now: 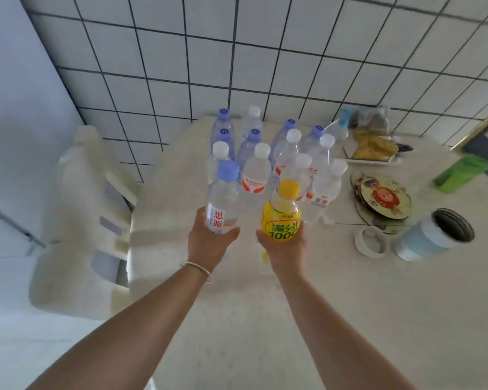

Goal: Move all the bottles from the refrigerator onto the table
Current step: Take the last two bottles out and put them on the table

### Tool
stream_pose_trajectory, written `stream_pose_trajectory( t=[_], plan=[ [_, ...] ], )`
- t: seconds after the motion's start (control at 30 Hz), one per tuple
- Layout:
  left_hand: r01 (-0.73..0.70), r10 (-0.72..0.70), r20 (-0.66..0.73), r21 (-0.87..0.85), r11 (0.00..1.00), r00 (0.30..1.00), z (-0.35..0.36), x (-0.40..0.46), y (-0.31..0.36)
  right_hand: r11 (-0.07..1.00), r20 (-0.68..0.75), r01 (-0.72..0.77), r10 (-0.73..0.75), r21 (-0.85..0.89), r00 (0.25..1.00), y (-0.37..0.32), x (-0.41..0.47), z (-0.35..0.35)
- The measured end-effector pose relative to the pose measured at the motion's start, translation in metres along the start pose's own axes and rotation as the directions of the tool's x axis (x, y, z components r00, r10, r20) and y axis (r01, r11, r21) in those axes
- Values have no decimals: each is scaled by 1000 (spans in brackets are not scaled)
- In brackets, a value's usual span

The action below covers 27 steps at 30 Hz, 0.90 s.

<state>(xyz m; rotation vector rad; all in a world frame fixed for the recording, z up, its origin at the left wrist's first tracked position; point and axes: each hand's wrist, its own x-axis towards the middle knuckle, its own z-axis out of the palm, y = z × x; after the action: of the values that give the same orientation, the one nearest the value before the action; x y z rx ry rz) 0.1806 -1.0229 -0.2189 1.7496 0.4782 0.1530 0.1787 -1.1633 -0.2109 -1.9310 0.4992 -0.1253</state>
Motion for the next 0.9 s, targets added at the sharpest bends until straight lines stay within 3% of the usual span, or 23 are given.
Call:
stream_pose_trajectory(
  t=[0.37,0.67,0.9],
  plan=[
    [24,-19,-29,170,985,999,15,53,-29,998,11,-3,4,-57,1000,25,39,52],
    [-15,29,-71,199,980,997,19,61,-43,998,-49,13,-16,-57,999,41,45,65],
    [-33,37,-9,249,968,999,16,62,-43,997,32,21,-19,-71,999,42,46,61]
  ],
)
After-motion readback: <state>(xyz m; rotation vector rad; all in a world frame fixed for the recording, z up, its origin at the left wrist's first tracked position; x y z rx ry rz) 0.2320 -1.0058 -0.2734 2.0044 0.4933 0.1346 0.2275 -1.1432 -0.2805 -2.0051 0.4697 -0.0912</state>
